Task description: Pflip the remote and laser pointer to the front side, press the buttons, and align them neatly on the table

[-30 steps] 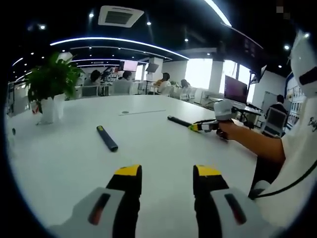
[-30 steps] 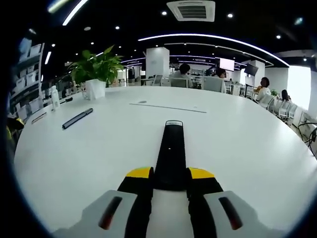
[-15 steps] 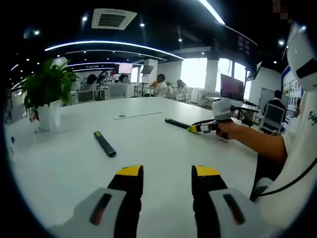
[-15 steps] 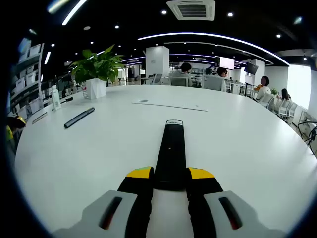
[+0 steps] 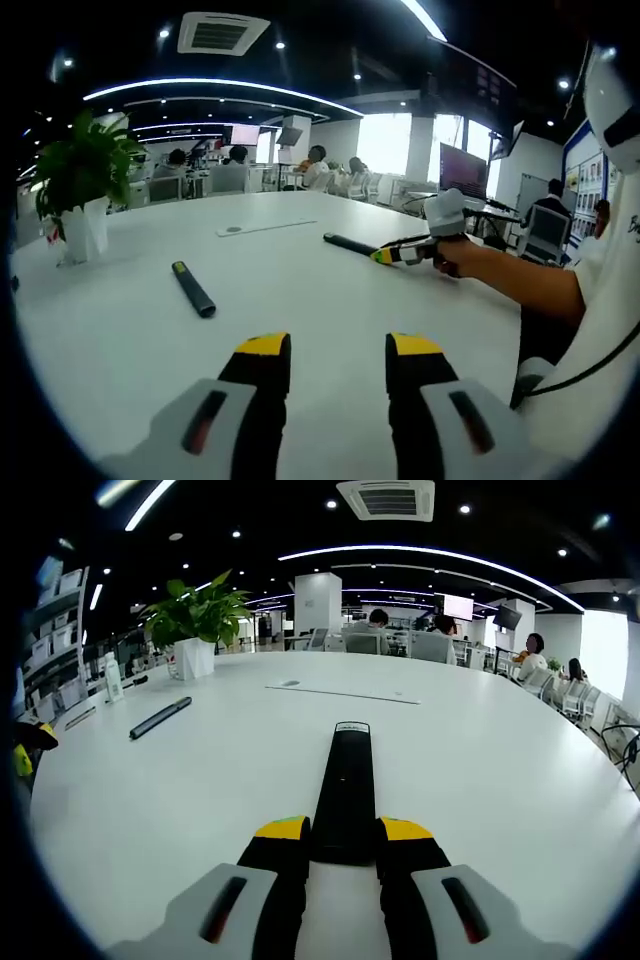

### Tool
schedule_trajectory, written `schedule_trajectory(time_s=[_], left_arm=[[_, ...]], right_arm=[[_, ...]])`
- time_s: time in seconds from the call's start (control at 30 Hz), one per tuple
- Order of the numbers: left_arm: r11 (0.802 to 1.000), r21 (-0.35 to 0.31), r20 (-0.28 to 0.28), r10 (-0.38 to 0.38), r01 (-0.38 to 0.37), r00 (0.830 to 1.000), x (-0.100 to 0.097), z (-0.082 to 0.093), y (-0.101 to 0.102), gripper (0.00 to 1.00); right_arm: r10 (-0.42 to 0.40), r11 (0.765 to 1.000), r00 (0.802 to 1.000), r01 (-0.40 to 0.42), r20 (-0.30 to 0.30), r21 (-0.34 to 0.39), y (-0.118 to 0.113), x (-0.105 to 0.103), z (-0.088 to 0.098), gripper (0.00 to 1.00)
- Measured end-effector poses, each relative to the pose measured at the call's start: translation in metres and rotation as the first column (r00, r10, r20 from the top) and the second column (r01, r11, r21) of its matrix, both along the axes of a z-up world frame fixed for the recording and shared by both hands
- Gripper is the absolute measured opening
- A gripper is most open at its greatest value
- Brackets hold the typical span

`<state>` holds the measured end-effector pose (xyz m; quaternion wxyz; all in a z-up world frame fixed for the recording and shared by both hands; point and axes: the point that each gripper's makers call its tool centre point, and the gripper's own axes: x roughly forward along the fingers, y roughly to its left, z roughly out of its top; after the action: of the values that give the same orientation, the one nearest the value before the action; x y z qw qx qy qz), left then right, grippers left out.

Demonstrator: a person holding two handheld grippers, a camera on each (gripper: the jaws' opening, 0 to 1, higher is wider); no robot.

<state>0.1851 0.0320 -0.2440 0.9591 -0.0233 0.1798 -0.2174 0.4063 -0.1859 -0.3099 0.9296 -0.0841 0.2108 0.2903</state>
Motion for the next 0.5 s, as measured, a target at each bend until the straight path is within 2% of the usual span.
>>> schedule_trajectory(time_s=[0.17,0.33,0.5], left_arm=[[1.0,0.021,0.013,0.006,-0.006,1.0,-0.002,0.007,0.003,0.4],[1.0,0.003,0.033,0.015,-0.015,0.999,-0.001,0.012,0.006,0.4],[1.0,0.001,0.028,0.011,-0.011,1.0,-0.001,0.012,0.007,0.4]], right_arm=[[-0.001,1.0,1.0,0.001,-0.002,0.006,0.001,-0.001,0.0,0.29],[-0.003,1.0,1.0,0.003,-0.017,0.022,0.002,-0.005,0.001,0.29],[-0.002,1.0,1.0,0.002,-0.018,0.018,0.003,-0.008,0.001,0.29]])
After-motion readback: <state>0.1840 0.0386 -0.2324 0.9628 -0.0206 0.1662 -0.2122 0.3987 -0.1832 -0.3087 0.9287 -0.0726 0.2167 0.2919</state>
